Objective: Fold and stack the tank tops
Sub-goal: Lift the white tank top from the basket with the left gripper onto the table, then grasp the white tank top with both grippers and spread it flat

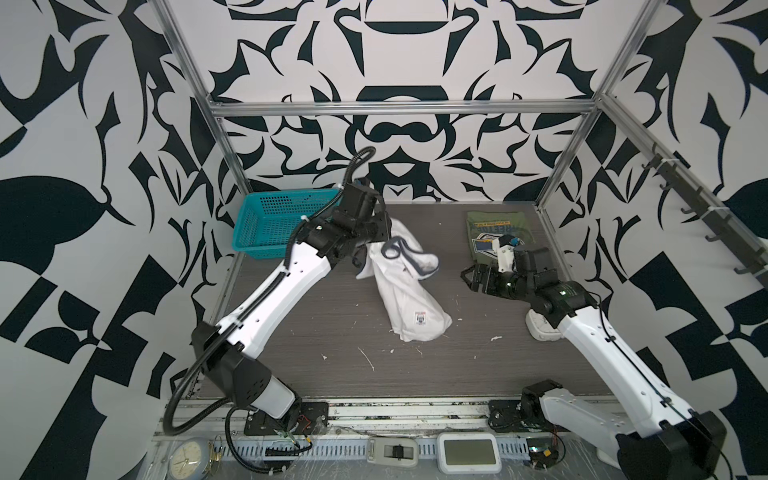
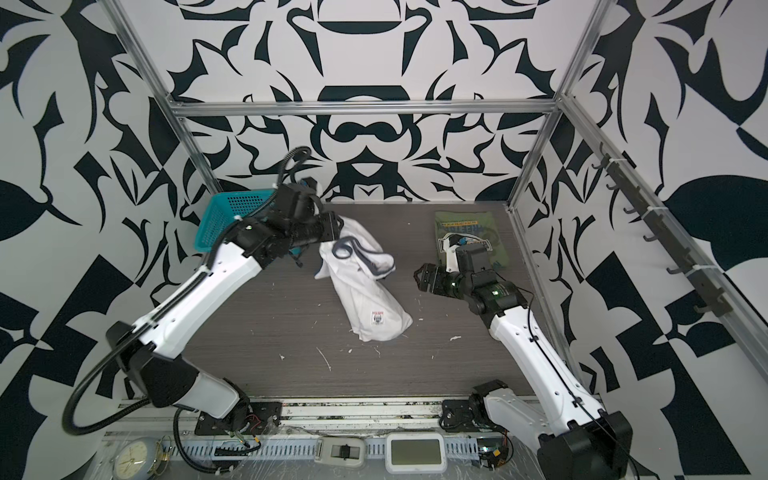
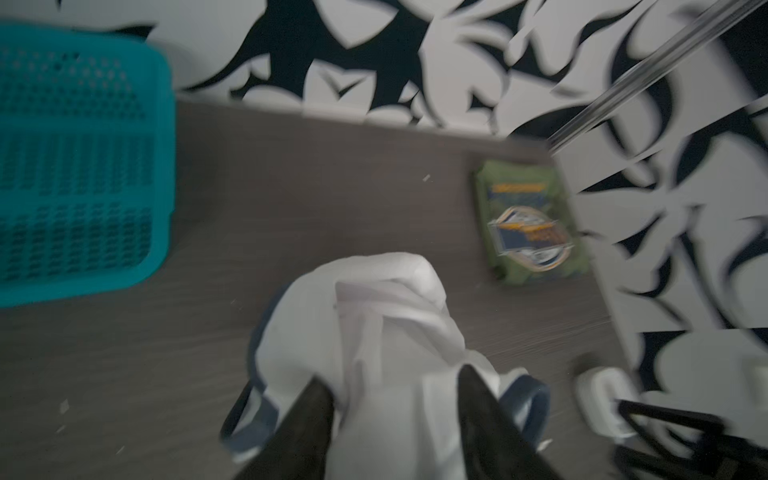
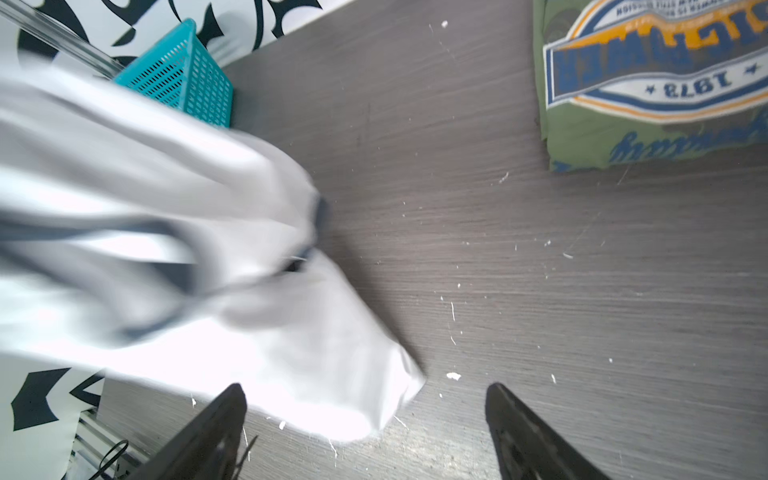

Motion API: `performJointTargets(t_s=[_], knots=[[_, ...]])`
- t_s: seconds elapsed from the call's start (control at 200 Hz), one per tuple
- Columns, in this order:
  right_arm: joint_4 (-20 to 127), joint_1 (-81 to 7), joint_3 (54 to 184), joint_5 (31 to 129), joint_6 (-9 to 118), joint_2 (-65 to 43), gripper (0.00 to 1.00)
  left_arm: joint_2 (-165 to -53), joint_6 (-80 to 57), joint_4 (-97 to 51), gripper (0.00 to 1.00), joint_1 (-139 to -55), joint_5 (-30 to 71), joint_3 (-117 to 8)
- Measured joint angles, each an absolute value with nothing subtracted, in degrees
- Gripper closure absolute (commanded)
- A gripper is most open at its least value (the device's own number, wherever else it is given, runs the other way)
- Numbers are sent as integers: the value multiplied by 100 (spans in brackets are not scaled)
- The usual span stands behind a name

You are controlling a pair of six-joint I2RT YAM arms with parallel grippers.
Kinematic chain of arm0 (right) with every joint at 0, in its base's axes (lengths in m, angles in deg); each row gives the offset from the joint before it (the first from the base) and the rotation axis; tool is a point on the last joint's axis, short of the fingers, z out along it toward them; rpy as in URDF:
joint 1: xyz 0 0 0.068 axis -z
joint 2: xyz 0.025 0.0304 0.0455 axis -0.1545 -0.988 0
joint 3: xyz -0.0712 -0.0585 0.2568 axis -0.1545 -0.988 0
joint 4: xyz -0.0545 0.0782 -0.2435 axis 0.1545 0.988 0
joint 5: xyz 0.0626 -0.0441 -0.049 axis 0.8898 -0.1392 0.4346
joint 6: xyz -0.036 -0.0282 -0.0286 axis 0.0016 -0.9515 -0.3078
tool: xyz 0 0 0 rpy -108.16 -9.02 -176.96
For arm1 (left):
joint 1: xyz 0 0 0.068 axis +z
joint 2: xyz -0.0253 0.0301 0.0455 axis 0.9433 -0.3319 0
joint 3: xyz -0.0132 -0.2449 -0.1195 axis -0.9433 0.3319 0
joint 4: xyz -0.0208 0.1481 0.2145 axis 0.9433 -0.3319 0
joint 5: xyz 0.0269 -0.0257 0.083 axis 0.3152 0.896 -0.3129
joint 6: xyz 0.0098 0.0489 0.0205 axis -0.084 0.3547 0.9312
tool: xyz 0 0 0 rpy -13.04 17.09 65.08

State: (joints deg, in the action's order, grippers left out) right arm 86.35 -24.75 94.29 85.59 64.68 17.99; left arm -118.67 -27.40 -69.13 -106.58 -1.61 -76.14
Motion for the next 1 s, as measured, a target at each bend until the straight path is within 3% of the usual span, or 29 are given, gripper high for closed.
performJointTargets(t_s=[0.06, 0.135, 0.23, 0.395, 0.62, 0.84, 1.0], knots=[[8637, -2492, 9349, 8603, 6483, 1742, 13, -12219, -2926, -7250, 8, -10658, -509, -7600], [8635, -2575, 9318, 8642, 6481, 1580, 13, -12291, -3133, -7429, 5, -10730, -892, -7323], [8567, -2748, 9318, 8668, 6481, 1322, 16, -11891, -3413, -7346, 4, -11161, -1171, -6564], [8396, -3021, 9340, 8677, 6479, 725, 21, -11277, -4255, -7129, 4, -12606, -1309, -5627], [8134, -3253, 9799, 8764, 6520, -431, 25, -12099, -5319, -6251, 3, -13473, -1176, -5076], [7817, -3506, 10599, 8856, 6566, -1620, 31, -12556, -5872, -5449, 14, -13513, -994, -4626], [7745, -3661, 11012, 8889, 6680, -2367, 47, -12558, -6200, -4917, 44, -13510, -898, -4154]])
